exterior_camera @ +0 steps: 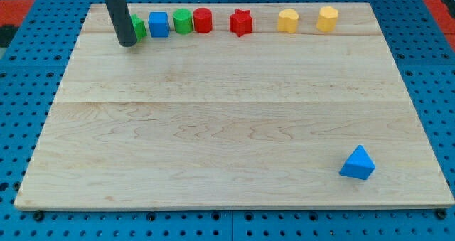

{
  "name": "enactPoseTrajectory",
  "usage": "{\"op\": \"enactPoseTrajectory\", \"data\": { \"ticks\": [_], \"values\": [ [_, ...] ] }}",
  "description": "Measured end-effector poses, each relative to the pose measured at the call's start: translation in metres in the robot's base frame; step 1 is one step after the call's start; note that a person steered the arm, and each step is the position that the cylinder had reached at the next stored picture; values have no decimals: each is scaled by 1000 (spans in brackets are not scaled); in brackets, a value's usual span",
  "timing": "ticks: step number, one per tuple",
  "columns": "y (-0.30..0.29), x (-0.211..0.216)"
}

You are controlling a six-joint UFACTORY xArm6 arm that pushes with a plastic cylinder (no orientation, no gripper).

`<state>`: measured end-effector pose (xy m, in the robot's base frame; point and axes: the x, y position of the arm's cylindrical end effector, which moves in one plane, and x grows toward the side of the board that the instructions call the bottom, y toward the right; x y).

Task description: Slide the green star towards the left side of the blue cube

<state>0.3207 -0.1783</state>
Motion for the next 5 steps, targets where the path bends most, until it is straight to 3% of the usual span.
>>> {"op": "enactPoseTrajectory", "data": {
  "ticks": [1, 3, 5],
  "values": [
    [12, 6],
    [11, -30],
    [40, -16]
  ]
}}
